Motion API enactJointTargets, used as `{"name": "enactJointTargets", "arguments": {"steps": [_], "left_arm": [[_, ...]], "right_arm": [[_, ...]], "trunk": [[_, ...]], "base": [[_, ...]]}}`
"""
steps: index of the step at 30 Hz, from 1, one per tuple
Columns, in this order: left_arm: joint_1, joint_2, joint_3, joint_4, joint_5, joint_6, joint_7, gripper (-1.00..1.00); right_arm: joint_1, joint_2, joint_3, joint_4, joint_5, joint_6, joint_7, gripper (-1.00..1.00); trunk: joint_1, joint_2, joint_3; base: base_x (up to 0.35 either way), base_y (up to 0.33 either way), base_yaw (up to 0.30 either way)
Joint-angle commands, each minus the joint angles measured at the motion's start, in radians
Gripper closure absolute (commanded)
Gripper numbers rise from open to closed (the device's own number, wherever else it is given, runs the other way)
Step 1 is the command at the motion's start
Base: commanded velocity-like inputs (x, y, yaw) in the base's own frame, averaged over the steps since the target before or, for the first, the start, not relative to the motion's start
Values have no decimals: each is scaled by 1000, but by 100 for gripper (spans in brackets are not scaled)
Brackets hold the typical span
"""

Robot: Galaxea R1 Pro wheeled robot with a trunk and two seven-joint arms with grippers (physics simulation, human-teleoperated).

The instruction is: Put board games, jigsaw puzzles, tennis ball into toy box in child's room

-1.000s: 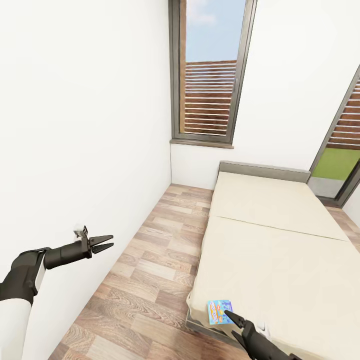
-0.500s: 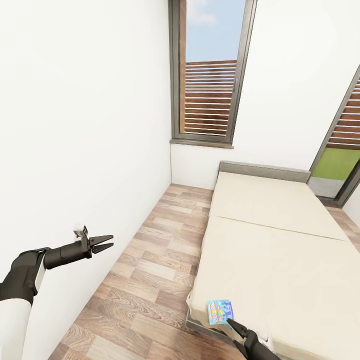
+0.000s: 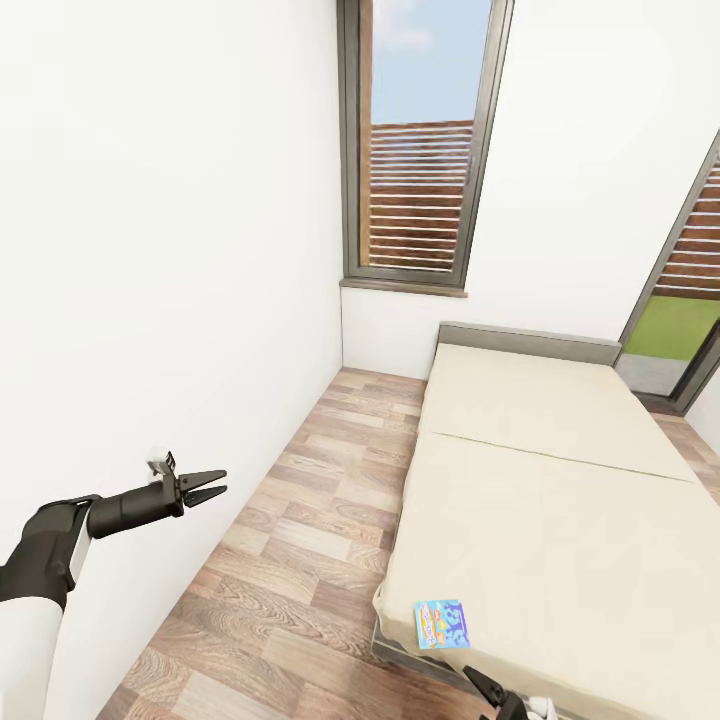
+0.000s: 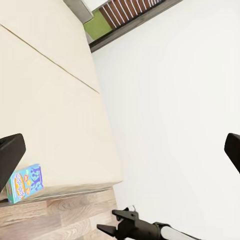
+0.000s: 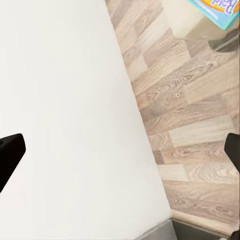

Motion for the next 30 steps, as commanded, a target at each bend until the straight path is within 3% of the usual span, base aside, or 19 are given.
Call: {"name": "enactJointTargets", "arguments": {"steps": [1, 5, 9, 13, 23, 30], "left_arm": [[-1, -1, 3, -1, -11, 10, -8, -100], [-1, -1, 3, -1, -10, 10, -8, -100], [-1, -2, 2, -1, -11, 10, -8, -100], [-1, -2, 2, -1, -11, 10, -8, -100], [-1, -3, 1, -1, -11, 10, -8, -100], [-1, -4, 2, -1, -11, 10, -8, -100]], "right_arm": [[-1, 1, 5, 5, -6, -29, -2, -100], [-2, 9, 8, 11, 7, -106, -10, -100], [-2, 35, 4, 17, 26, -221, -15, -100], [-10, 42, 1, 45, 31, -251, -15, -100], [-128, 49, 8, 128, 35, -239, -18, -100], [-172, 55, 9, 169, 37, -201, -19, -100]], "trunk": [[1, -2, -2], [1, -2, -2], [1, -2, -2], [1, -2, -2], [1, -2, -2], [1, -2, -2]], "base": [[0, 0, 0], [0, 0, 0], [0, 0, 0], [0, 0, 0], [0, 0, 0], [0, 0, 0]]}}
